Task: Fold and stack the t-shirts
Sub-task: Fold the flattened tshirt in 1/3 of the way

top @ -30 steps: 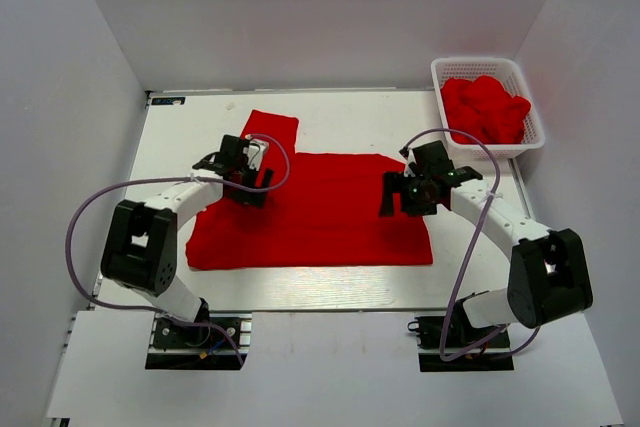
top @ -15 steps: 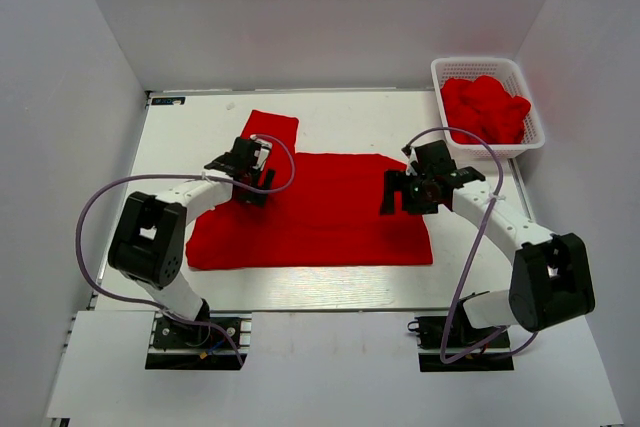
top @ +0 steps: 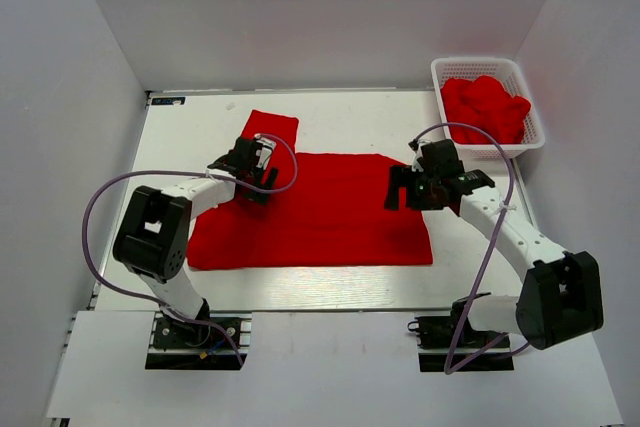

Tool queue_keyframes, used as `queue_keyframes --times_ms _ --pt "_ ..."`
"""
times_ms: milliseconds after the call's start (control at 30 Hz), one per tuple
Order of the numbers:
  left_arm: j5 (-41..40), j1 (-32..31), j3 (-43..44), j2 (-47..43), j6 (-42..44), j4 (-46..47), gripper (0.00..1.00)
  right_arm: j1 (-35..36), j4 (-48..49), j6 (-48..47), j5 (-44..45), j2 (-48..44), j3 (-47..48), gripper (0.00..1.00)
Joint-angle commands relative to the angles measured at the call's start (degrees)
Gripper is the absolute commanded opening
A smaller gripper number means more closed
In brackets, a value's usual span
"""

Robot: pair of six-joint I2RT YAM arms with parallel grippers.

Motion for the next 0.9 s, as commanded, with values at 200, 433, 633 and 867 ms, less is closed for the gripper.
queue_keyframes --times_ms 200,433,633,867 --pt "-3.36 0.94 -1.52 -0.12 1.92 6.46 0.99 -0.3 0.95 0.84 2.62 -3.73 -0.39 0.9" --pt "-5.29 0.94 0.49 2.69 5.0 11.21 0.99 -0.3 0.78 0.75 3.58 -4.34 -0.39 0.9" --pt "-3.27 1.46 4.8 6.91 8.34 14.9 0.99 -0.39 0.78 0.84 4.2 -4.61 0.31 0.9" --pt "0.06 3.22 13.24 10.26 10.62 12.36 0.99 -0.39 0.43 0.93 4.55 -5.05 0.75 0.9"
